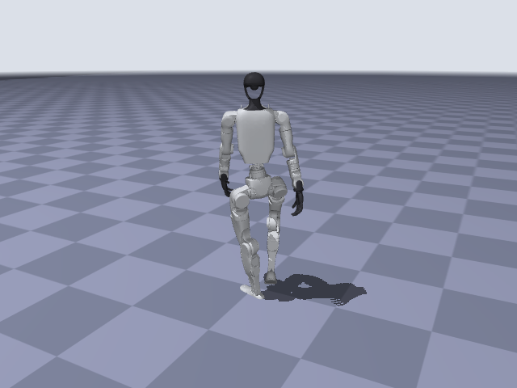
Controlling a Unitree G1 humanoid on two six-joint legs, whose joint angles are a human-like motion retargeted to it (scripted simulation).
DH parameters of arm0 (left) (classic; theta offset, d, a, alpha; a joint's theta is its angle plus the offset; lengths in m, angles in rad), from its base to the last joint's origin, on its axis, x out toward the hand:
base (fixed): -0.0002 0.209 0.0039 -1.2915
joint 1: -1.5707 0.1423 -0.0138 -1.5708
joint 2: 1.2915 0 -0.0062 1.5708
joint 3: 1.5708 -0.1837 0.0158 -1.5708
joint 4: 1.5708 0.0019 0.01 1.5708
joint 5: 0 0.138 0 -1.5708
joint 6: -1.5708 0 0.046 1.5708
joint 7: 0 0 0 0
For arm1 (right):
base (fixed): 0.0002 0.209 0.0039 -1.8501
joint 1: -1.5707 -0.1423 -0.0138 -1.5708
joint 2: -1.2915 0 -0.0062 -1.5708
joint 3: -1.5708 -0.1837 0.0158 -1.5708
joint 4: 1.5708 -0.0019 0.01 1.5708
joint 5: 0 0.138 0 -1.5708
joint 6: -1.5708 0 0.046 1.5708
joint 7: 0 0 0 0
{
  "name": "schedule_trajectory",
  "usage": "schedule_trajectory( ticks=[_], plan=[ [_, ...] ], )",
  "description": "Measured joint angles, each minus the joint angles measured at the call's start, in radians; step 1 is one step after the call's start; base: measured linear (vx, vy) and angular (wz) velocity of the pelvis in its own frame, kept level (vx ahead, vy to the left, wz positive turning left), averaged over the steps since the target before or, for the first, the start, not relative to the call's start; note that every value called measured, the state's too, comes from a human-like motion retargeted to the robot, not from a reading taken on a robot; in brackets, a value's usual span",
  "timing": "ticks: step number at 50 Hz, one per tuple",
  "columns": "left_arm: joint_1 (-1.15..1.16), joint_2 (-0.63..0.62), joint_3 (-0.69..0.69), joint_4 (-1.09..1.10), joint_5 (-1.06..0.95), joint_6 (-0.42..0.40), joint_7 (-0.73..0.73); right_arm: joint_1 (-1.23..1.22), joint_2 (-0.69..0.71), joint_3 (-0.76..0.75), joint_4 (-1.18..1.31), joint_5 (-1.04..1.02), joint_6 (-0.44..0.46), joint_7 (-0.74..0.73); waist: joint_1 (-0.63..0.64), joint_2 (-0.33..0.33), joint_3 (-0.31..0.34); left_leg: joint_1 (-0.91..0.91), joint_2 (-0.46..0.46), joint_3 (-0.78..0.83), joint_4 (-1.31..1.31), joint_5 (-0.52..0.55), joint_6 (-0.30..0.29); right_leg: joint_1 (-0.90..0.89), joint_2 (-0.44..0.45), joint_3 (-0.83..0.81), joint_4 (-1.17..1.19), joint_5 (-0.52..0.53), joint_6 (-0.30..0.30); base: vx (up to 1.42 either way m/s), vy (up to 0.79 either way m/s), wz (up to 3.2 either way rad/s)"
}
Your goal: In place motions
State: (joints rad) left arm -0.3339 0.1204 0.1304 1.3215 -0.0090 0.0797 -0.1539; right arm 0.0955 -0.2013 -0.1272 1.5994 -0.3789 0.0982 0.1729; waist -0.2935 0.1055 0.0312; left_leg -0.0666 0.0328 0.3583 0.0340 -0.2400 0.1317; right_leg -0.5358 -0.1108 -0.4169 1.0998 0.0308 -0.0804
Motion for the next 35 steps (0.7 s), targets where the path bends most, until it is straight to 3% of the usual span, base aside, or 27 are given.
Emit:
schedule_trajectory(
  ticks=[5,10,12,14,15,19,23,26,29,33,35],
  plan=[
    [-0.031,-0.016,0.008,-0.011,-0.002,-0.014,0.018,0.034,-0.027,-0.006,0.069,-0.001,0.025,-0.034,0.026,-0.016,-0.003,0.023,-0.008,0.019,0.000,-0.005,-0.004,0.095,0.036,0.036,-0.154,0.028,0.015,0.07,-0.01,-0.24],
    [0.019,-0.036,-0.003,0.014,-0.012,-0.020,0.011,0.039,-0.009,-0.008,0.050,0.000,0.027,-0.028,0.053,-0.042,-0.026,0.045,-0.054,0.019,0.001,-0.018,-0.005,0.328,0.094,0.118,-0.567,0.100,0.068,0.19,-0.02,-0.11],
    [0.054,-0.043,-0.003,0.044,-0.002,-0.014,0.000,0.023,0.009,0.002,0.034,0.002,0.022,-0.023,0.042,-0.056,-0.042,0.045,-0.086,-0.005,0.009,-0.023,-0.004,0.445,0.087,0.109,-0.761,-0.060,0.127,0.25,-0.06,0.37],
    [0.096,-0.049,0.002,0.087,0.013,-0.005,-0.008,0.004,0.026,0.028,0.027,0.009,0.018,-0.015,0.051,-0.069,-0.068,0.048,-0.112,-0.009,0.014,-0.028,-0.009,0.532,0.044,-0.042,-0.898,-0.157,0.120,0.34,-0.07,0.07],
    [0.123,-0.052,0.005,0.120,0.022,0.001,-0.012,-0.010,0.035,0.049,0.027,0.015,0.018,-0.008,0.063,-0.083,-0.090,0.050,-0.133,-0.007,0.015,-0.032,-0.013,0.563,0.027,-0.104,-0.974,-0.152,0.113,0.36,-0.01,-0.46],
    [0.225,-0.069,0.026,0.243,0.057,0.031,-0.006,-0.119,0.084,0.136,0.019,0.028,0.043,0.016,0.153,-0.072,-0.141,0.005,-0.111,0.020,0.068,-0.047,-0.032,0.528,0.034,-0.051,-1.023,-0.089,0.138,0.19,-0.07,-0.48],
    [0.396,-0.072,0.070,0.259,0.009,0.025,-0.020,-0.263,0.141,0.298,-0.068,0.038,0.023,0.036,0.141,-0.066,-0.102,-0.055,-0.075,0.052,0.250,-0.032,-0.034,0.533,0.040,-0.020,-1.024,-0.073,0.116,0.13,-0.02,-0.31],
    [0.471,-0.069,0.118,0.263,0.072,0.043,-0.072,-0.354,0.192,0.345,-0.161,0.061,0.014,0.082,0.108,-0.078,-0.081,-0.230,-0.002,0.061,0.586,0.121,0.009,0.526,0.011,-0.038,-1.026,-0.070,0.114,0.01,-0.04,0.56],
    [0.522,-0.045,0.115,0.274,0.101,0.045,-0.059,-0.408,0.225,0.322,-0.264,0.123,-0.007,0.118,0.168,-0.116,-0.031,-0.390,0.024,0.038,0.847,0.283,0.089,0.545,0.001,-0.023,-1.033,-0.061,0.111,0.00,-0.19,0.19],
    [0.576,-0.032,0.131,0.296,0.133,0.048,-0.124,-0.473,0.253,0.268,-0.387,0.199,-0.033,0.151,0.294,-0.177,0.028,-0.523,0.144,0.165,1.130,0.202,0.128,0.576,-0.020,-0.042,-1.044,-0.049,0.083,0.00,-0.12,-0.31],
    [0.594,-0.041,0.166,0.311,0.160,0.058,-0.147,-0.496,0.271,0.248,-0.423,0.213,-0.045,0.135,0.326,-0.194,0.041,-0.599,0.135,0.162,1.215,0.165,0.118,0.569,-0.040,-0.027,-1.038,-0.043,0.078,-0.04,-0.02,-0.19]
  ],
)
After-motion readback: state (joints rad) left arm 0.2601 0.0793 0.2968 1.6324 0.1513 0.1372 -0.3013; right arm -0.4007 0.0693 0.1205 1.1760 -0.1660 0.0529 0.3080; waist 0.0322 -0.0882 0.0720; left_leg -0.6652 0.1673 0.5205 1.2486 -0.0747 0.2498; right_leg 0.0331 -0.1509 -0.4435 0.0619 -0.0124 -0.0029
